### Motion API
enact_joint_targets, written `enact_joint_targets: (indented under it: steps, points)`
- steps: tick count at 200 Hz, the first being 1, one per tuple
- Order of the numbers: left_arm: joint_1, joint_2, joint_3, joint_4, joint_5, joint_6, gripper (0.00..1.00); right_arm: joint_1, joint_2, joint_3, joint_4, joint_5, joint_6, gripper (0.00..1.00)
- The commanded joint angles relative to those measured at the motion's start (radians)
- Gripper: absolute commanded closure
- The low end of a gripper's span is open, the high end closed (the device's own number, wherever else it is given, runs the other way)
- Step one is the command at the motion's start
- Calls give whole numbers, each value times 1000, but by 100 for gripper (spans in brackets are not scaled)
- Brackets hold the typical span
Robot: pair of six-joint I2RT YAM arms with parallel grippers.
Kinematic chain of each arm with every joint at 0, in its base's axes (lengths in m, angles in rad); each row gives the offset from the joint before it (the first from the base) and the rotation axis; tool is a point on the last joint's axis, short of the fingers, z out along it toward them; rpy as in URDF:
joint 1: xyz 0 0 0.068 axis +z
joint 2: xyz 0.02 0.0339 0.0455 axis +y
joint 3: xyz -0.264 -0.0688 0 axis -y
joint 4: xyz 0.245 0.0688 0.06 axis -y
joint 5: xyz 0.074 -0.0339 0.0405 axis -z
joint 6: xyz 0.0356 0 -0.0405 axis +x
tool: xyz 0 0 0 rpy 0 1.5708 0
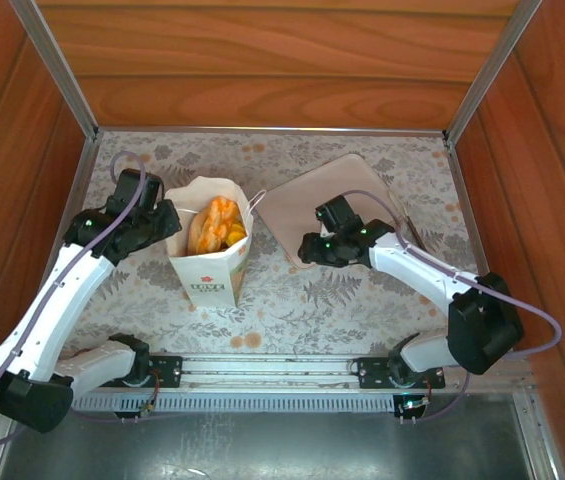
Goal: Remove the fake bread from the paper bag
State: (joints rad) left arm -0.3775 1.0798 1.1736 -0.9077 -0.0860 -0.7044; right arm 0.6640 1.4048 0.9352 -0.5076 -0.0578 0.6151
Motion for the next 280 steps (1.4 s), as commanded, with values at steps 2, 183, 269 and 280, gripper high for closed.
enact_joint_targets:
  steps: [2,183,269,280]
  points:
    - [12,19,53,57,-65,54,100,18,21,35,38,-29,-26,39]
    - [166,276,189,344,36,358,100,-429,317,465,-139,36,-281,26]
    - [192,370,300,344,58,413,100,-817,538,616,-128,-255,-311,19]
    - [192,377,308,344,60,419,100,-852,561,612,-115,-294,-308,18]
